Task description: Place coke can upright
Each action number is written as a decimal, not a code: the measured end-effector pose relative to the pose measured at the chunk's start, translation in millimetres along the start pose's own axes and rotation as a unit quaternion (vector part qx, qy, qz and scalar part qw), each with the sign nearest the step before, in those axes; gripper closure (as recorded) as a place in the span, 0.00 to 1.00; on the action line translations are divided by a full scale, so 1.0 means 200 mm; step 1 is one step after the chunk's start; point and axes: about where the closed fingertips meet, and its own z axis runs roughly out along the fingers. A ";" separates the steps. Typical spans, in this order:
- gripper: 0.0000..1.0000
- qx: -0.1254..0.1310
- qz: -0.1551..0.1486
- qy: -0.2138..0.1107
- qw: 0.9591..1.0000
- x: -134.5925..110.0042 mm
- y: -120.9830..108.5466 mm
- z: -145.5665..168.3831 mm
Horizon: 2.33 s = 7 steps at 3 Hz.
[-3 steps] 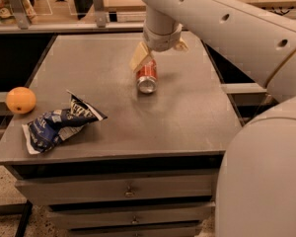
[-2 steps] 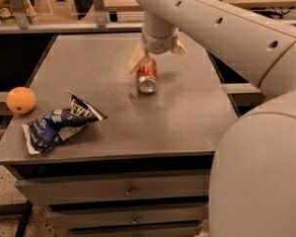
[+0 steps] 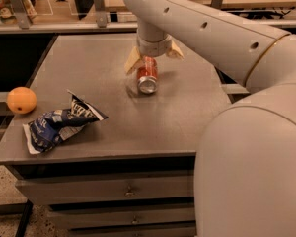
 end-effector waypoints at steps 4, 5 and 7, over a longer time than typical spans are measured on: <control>0.41 -0.011 -0.025 0.055 0.998 -0.03 0.09 0.09; 0.64 -0.015 -0.035 0.060 0.997 -0.03 0.10 0.08; 1.00 -0.016 -0.036 0.060 0.997 -0.04 0.10 0.08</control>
Offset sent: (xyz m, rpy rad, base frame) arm 0.0080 0.0164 -0.0102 -0.0095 0.0764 -0.0395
